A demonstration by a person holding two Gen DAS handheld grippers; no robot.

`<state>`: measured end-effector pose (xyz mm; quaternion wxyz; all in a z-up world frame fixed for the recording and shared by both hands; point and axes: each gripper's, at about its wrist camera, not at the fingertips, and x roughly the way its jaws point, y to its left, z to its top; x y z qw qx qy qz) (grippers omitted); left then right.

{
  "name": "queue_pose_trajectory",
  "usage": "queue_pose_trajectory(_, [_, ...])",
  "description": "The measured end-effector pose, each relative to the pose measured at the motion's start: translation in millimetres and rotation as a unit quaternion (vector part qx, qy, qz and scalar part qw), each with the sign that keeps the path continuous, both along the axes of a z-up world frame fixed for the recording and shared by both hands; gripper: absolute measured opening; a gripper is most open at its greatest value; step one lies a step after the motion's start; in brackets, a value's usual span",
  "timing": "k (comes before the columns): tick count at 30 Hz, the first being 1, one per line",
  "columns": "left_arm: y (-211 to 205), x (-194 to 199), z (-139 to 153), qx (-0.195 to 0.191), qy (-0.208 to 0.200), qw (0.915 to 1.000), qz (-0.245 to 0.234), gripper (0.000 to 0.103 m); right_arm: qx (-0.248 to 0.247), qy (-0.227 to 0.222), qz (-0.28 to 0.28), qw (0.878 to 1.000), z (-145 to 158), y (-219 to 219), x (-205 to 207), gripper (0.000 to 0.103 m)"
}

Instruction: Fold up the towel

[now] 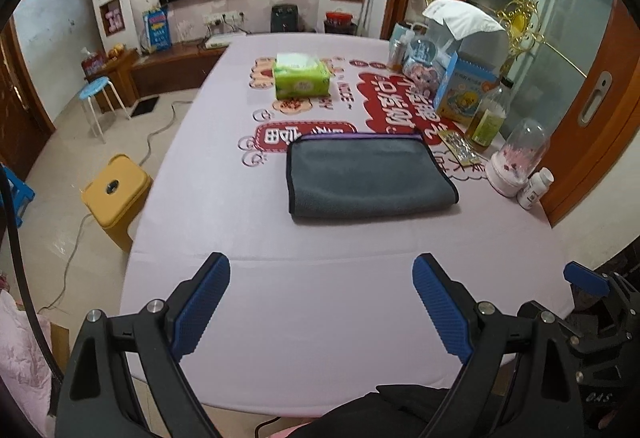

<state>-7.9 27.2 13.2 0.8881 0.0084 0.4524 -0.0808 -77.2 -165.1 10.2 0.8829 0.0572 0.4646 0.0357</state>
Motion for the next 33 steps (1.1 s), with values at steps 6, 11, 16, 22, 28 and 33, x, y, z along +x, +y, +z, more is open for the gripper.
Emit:
queue_pose_trajectory(6, [-2.5,-13.4,2.5,0.009,-0.006,0.9999,0.013,0.092,-0.013,-0.024,-0.023,0.999,12.0,2.5,-8.7,0.101])
queue_pose_trajectory(11, [-7.0,-19.0,0.9,0.027,-0.015,0.9993,0.023,0.092,-0.013,-0.04,-0.053,0.998,16.2,-1.4,-15.4,0.101])
queue_pose_trajectory(16, [-7.1,-23.1,0.5,0.036,-0.025,0.9985,0.032,0.092,-0.018,-0.041,-0.067,0.997,14.0,-2.6,-16.4,0.101])
queue_pose_trajectory(22, [-11.8,-27.1,-0.3,0.048,-0.033,0.998,0.025,0.092,-0.023,-0.037,-0.059,0.997,10.8,0.3,-15.2,0.103])
queue_pose_trajectory(28, [-8.2,-27.0,1.6,0.052,-0.038,0.9974,0.034,0.096,-0.023,-0.037,-0.057,0.997,11.3,2.8,-15.0,0.103])
queue_pose_trajectory(33, [-8.0,-25.9,1.2,0.051,-0.038,0.9974,0.033,0.102,-0.023,-0.036,-0.057,0.997,10.9,4.0,-14.1,0.103])
